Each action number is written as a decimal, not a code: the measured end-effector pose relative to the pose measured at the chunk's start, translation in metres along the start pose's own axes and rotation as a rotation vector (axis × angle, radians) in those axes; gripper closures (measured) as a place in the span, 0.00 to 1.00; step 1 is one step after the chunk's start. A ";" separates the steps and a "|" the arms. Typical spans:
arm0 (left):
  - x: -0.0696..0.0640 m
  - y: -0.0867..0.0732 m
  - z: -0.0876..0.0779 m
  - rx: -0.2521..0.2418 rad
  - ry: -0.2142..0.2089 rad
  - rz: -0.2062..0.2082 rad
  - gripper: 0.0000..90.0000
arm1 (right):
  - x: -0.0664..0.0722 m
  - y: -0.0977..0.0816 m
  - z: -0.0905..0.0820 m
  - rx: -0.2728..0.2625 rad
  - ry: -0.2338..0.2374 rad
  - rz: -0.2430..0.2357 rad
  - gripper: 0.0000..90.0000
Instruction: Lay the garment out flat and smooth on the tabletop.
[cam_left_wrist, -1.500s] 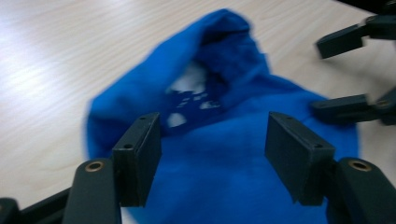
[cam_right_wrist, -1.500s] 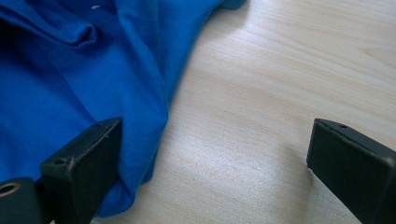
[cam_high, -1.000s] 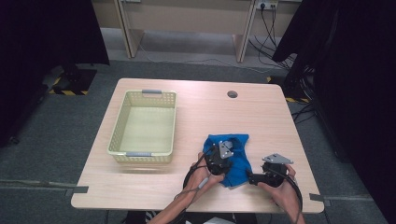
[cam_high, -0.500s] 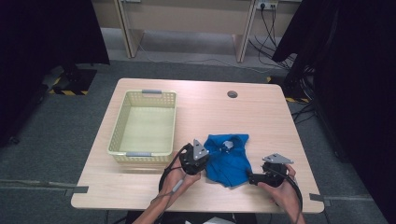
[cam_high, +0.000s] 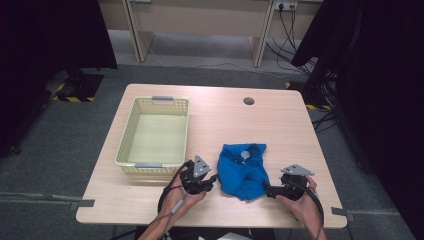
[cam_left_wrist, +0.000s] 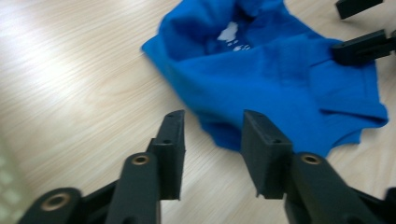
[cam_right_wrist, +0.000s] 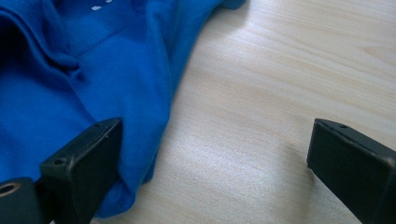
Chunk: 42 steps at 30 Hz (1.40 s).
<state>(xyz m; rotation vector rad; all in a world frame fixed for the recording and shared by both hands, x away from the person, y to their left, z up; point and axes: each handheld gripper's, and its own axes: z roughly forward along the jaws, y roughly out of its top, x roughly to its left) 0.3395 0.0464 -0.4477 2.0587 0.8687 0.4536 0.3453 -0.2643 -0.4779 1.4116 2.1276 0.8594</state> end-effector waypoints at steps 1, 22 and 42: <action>-0.004 0.001 0.003 -0.004 -0.006 0.003 0.61 | 0.000 0.000 0.000 0.002 0.001 -0.002 0.06; -0.061 0.050 0.068 -0.029 -0.078 0.088 0.27 | -0.009 0.004 -0.013 -0.048 0.026 0.039 0.07; -0.041 0.059 0.126 0.037 -0.028 0.034 0.61 | -0.019 0.005 -0.018 -0.057 0.002 0.062 0.07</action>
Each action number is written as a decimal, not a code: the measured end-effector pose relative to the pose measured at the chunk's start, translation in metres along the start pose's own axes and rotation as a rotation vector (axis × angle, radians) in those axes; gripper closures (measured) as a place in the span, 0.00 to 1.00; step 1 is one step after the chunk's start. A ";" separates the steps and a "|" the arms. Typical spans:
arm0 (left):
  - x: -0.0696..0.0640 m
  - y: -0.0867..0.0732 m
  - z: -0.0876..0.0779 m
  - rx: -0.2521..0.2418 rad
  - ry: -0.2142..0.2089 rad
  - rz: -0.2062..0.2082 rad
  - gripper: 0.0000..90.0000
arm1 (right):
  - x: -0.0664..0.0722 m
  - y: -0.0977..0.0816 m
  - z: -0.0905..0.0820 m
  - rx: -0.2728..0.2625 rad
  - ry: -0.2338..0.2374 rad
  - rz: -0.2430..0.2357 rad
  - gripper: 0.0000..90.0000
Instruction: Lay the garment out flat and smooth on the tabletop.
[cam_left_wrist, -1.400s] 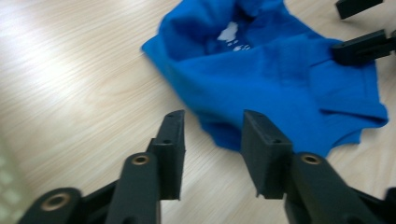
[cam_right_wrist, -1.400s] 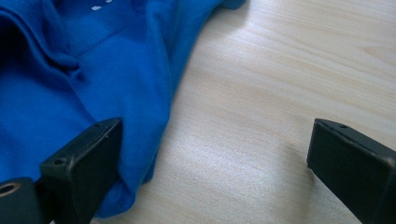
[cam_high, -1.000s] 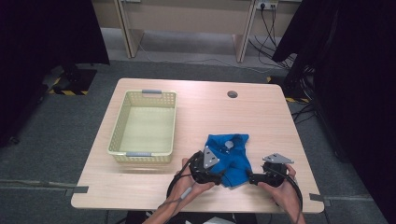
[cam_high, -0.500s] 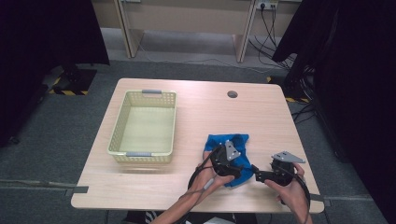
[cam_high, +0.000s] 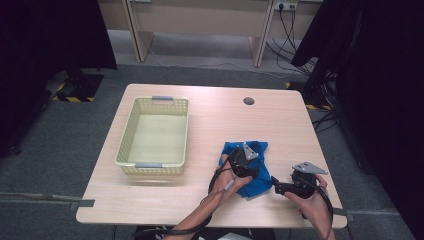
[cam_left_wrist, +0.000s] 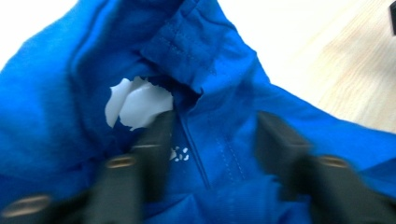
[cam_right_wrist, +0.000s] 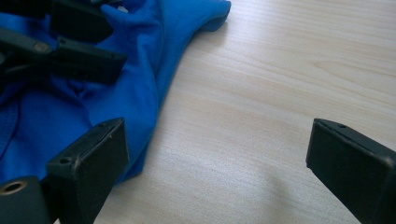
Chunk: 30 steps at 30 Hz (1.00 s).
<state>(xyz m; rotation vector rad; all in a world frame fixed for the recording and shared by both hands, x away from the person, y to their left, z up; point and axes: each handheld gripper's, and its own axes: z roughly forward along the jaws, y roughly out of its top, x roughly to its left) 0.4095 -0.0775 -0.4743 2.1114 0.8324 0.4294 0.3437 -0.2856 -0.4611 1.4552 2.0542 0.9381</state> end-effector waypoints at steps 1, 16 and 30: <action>0.000 0.000 0.000 -0.002 0.005 0.010 0.71 | -0.001 0.000 0.000 -0.001 -0.001 -0.001 0.07; 0.005 0.016 -0.049 -0.069 0.010 0.056 0.94 | -0.005 -0.001 0.000 0.002 -0.010 0.011 0.07; 0.056 -0.016 -0.101 -0.090 0.105 -0.009 0.93 | 0.002 0.001 0.009 0.027 -0.011 -0.015 0.07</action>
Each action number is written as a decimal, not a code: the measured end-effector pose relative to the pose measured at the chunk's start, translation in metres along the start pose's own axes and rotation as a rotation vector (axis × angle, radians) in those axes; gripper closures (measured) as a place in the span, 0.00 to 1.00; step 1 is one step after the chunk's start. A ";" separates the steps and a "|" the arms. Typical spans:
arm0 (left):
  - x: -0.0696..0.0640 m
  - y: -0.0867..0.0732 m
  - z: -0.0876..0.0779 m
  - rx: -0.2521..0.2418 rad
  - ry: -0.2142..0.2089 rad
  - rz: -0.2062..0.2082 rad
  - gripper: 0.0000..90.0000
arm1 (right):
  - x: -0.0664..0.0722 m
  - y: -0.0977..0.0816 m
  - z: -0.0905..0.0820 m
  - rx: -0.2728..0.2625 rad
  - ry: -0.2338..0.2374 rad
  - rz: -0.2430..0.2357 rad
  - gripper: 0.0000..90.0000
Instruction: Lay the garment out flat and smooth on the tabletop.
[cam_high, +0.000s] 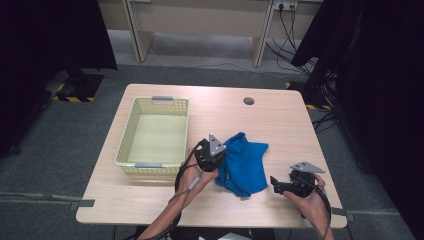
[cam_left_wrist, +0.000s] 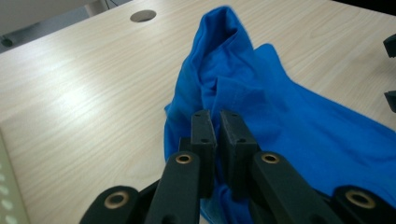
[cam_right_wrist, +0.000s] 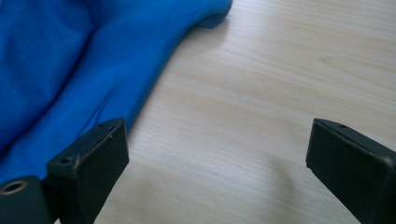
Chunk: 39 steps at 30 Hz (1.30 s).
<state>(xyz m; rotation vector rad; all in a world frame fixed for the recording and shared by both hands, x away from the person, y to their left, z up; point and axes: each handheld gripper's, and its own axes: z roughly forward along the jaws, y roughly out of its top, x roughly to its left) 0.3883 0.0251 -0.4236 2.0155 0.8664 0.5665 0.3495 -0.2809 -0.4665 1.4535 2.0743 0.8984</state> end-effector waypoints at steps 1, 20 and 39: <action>0.000 -0.002 0.000 0.000 -0.003 -0.005 0.93 | 0.003 0.002 0.002 0.003 0.003 -0.001 0.07; -0.010 0.003 0.001 -0.014 -0.029 -0.049 0.38 | 0.029 0.010 0.024 0.047 0.032 -0.070 0.07; -0.011 -0.004 0.037 0.102 0.017 0.023 0.86 | 0.027 0.008 0.024 0.045 0.032 -0.069 0.07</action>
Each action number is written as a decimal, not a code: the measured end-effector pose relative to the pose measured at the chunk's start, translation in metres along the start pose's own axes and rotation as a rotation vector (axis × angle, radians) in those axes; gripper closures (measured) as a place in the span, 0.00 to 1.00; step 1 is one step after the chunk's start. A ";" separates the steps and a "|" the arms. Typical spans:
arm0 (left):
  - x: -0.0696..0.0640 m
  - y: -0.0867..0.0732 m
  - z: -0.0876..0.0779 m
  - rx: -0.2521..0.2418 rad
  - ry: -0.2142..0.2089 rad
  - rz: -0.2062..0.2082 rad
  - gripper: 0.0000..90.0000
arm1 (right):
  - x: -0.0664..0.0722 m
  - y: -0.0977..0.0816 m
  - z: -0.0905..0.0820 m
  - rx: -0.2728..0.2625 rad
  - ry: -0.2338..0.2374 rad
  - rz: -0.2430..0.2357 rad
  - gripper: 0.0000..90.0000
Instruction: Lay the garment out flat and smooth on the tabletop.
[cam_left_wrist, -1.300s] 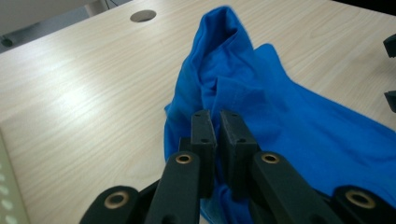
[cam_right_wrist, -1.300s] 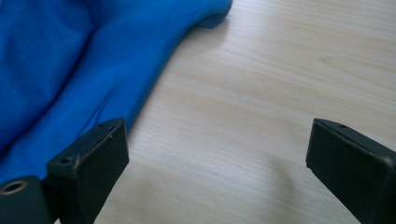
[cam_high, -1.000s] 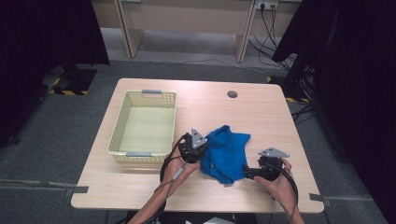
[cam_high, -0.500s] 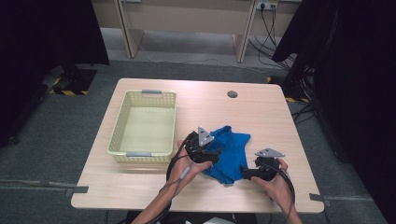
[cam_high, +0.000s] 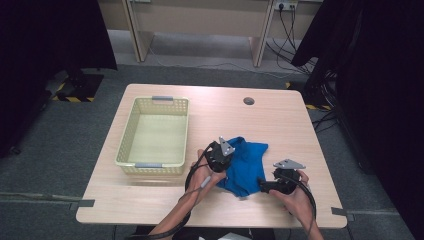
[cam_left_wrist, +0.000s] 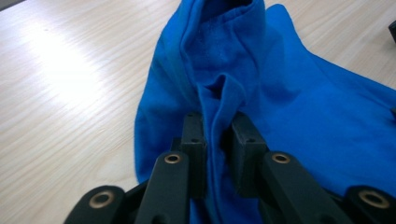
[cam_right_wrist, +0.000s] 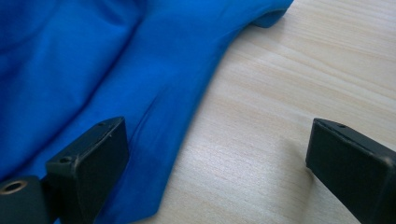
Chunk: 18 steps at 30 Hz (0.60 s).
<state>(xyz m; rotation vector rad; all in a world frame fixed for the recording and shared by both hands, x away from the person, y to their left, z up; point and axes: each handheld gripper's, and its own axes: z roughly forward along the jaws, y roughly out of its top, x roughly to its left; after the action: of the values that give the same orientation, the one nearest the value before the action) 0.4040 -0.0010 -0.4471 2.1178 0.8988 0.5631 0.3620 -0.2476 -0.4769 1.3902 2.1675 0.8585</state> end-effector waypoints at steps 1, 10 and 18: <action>0.002 -0.001 -0.003 -0.006 0.003 -0.001 0.87 | 0.000 0.000 0.000 0.001 -0.002 0.003 0.07; 0.024 -0.027 -0.031 -0.019 0.042 -0.030 0.87 | -0.019 -0.013 -0.012 0.006 -0.034 0.043 0.07; 0.021 -0.040 -0.035 0.005 0.042 -0.033 0.79 | -0.040 -0.026 -0.026 0.008 -0.075 0.084 0.09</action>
<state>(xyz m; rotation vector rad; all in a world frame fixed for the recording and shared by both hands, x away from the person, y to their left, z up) 0.3792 0.0505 -0.4549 2.0987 0.9576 0.5909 0.3447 -0.2988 -0.4750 1.5025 2.0719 0.8150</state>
